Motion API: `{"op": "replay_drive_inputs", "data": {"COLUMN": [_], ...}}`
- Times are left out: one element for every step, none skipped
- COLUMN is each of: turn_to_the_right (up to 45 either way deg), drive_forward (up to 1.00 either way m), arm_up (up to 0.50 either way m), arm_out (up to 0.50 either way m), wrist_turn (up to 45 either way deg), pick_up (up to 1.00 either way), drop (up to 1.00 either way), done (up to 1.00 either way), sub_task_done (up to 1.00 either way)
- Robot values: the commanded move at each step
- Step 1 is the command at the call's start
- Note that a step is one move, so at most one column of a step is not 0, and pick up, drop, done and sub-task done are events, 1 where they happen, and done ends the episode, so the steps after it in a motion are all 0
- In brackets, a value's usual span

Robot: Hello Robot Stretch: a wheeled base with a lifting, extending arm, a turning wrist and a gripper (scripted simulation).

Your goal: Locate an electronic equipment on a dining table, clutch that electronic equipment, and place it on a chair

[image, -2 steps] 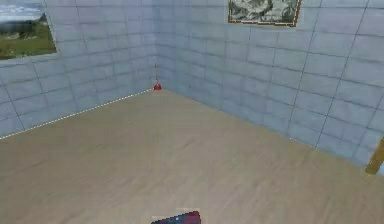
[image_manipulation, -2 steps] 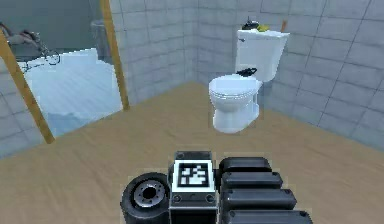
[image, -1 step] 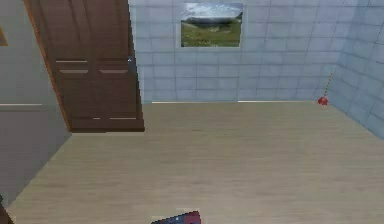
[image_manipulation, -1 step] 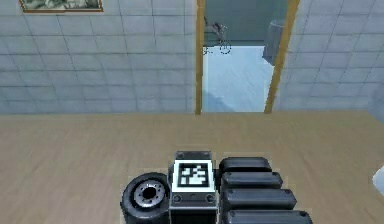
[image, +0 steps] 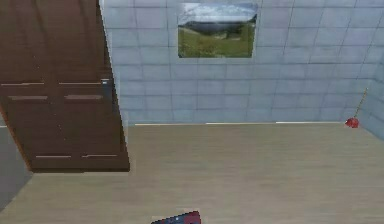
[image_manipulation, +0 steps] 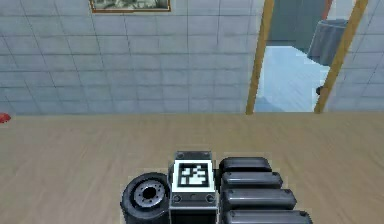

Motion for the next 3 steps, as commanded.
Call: {"op": "replay_drive_inputs", "data": {"turn_to_the_right": [-45.0, 0.0, -27.0], "drive_forward": [0.00, 0.45, 0.00], "arm_up": [0.00, 0.00, 0.00], "arm_out": [0.00, 0.00, 0.00], "wrist_turn": [0.0, 0.0, 0.0], "pick_up": [0.00, 0.00, 0.00], "drop": [0.00, 0.00, 0.00], "done": [0.00, 0.00, 0.00], "sub_task_done": [0.00, 0.00, 0.00]}}
